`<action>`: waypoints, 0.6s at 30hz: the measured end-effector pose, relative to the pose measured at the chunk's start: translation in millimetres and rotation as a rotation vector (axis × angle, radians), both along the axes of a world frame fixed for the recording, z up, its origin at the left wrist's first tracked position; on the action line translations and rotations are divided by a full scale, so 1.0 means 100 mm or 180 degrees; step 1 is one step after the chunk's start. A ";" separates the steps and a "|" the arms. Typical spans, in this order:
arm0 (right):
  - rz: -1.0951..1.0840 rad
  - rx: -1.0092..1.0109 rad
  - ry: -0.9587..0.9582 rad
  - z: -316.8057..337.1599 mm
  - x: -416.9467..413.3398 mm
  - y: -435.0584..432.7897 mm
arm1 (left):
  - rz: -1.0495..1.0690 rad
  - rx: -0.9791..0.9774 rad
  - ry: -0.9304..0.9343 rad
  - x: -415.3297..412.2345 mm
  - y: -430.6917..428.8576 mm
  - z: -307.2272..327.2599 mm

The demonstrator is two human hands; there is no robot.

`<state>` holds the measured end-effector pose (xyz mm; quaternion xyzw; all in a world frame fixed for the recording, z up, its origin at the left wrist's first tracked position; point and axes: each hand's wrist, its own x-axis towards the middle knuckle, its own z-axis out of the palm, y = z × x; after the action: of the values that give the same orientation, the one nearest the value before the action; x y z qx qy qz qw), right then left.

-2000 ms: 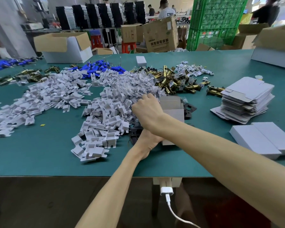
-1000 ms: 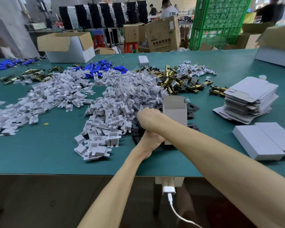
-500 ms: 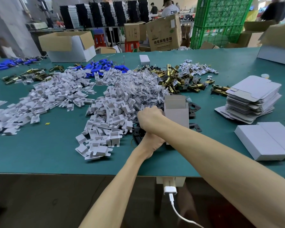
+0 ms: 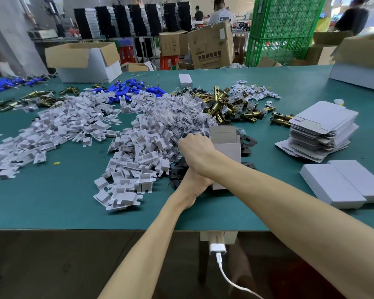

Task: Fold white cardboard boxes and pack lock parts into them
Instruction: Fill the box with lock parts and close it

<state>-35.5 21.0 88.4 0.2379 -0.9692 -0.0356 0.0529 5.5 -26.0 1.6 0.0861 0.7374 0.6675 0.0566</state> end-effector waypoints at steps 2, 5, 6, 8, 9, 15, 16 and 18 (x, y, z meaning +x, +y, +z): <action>0.0121 -0.0076 0.0057 0.01 -0.01 0.04 | -0.0050 -0.0022 0.0114 -0.01 0.00 0.01; 0.0269 -0.0093 0.0160 0.03 -0.01 0.10 | -0.0008 0.0056 0.0147 -0.04 -0.01 -0.03; 0.0310 -0.0108 0.0231 0.04 0.00 0.11 | 0.0029 0.0076 0.0118 -0.04 -0.01 -0.04; 0.0356 -0.0291 0.0386 0.06 0.01 0.12 | 0.0096 0.0134 0.0087 -0.05 -0.01 -0.05; 0.0346 -0.0480 0.0423 0.09 0.00 0.12 | 0.0111 0.0184 0.0076 -0.05 -0.01 -0.04; -0.0026 -0.1405 -0.0131 0.30 -0.06 0.24 | 0.0073 0.0495 -0.0133 -0.03 0.01 -0.02; -0.0052 -0.1577 -0.0185 0.31 -0.05 0.28 | 0.0077 0.0523 -0.0156 -0.02 0.01 -0.01; -0.0040 -0.2054 -0.0328 0.34 -0.04 0.37 | 0.0076 0.0542 -0.0165 -0.01 0.02 0.00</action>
<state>-39.9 57.7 122.5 0.2044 -0.9333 0.2851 0.0763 4.1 -24.3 1.6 0.0645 0.6773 0.7304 0.0603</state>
